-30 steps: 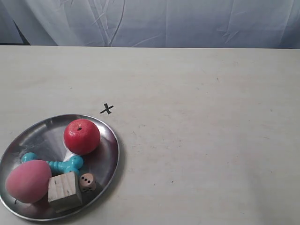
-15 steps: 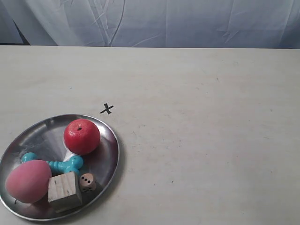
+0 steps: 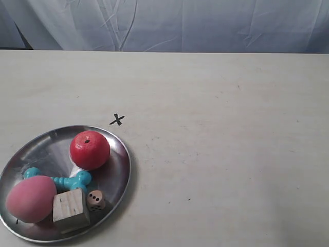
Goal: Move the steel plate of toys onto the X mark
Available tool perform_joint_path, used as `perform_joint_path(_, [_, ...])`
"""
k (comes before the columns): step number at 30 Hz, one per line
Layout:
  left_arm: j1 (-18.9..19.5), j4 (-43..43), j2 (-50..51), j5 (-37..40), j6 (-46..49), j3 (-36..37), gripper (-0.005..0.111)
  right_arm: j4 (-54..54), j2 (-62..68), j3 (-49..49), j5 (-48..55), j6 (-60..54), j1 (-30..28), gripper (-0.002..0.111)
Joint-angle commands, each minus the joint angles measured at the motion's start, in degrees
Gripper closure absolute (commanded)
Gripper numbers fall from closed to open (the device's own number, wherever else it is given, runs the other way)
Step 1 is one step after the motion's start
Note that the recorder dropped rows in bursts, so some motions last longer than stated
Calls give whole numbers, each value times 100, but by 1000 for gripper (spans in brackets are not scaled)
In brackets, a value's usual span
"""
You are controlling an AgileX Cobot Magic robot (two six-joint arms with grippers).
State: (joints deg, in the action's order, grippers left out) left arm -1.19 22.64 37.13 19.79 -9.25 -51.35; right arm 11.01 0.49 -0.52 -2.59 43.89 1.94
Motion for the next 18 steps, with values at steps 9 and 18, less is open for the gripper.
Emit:
perform_joint_path(9, [88, -98, 2930, 2440, -928, -346, 107, 2359, -11, -863, 2768, -3235, -21, 109])
perform_joint_path(18, [2189, -4442, 4629, 4037, 1971, -1279, 107, 2258, 678, -1416, 3715, -3827, 383, 109])
